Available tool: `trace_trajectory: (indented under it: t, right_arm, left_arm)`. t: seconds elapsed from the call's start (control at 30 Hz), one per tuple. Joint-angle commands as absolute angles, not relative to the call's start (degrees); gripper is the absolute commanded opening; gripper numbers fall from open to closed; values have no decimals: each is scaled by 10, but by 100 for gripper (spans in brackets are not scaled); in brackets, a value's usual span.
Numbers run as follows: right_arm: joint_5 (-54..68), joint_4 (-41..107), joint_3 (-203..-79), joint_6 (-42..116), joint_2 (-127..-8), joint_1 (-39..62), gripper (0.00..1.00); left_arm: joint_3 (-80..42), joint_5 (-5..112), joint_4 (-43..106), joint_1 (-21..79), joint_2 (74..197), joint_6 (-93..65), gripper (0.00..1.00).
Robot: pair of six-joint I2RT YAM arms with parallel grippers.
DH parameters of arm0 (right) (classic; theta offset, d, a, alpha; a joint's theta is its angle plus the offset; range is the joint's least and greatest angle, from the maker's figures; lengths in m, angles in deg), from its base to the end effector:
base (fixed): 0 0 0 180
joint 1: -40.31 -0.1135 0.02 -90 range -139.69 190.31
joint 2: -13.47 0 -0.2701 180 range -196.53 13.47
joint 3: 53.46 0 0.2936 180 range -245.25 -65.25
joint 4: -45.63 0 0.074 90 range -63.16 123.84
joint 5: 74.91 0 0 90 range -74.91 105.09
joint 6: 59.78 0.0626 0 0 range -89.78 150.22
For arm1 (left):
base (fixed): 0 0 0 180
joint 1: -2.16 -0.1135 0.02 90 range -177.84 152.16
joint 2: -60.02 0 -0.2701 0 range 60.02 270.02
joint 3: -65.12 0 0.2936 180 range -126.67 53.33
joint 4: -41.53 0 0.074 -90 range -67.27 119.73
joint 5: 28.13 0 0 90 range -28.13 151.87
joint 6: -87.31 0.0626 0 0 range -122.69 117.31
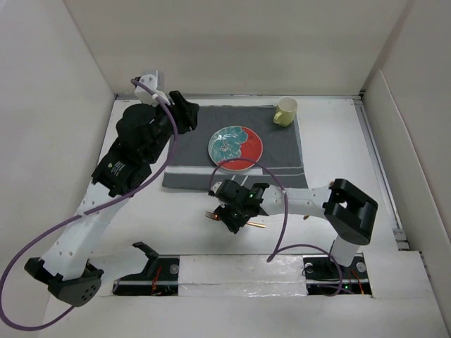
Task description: Set the dinner table for one person
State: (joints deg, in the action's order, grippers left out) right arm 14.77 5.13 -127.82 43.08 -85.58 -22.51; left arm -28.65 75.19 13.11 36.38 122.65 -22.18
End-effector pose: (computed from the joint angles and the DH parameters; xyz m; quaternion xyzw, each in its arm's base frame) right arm 0.1763 0.3440 0.1336 -0.4130 0.8850 0.1339 0.1680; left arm 0.2412 -0.1466 0.5116 0.0046 0.6906 -0.2533 0.6774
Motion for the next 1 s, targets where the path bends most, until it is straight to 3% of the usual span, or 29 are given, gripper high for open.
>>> trace_trajectory:
  t: [0.0, 0.2, 0.33, 0.73, 0.87, 0.97]
  right_arm:
    - [196, 78, -1307, 412, -865, -224, 55]
    - [225, 83, -1314, 405, -892, -241, 53]
    - [212, 63, -1325, 397, -884, -241, 45]
    - [199, 84, -1311, 405, -927, -241, 43]
    - [192, 78, -1341, 419, -930, -261, 4]
    - [184, 58, -1405, 437, -930, -267, 0]
  left_arm:
    - [-310, 767, 129, 360, 1195, -214, 45]
    - [-295, 768, 112, 360, 1177, -227, 45]
    - [-296, 773, 102, 360, 1170, -228, 45]
    - [-289, 785, 95, 360, 1161, -233, 45]
    - [-288, 779, 97, 360, 1161, -236, 44]
    - [-288, 775, 97, 360, 1161, -239, 44]
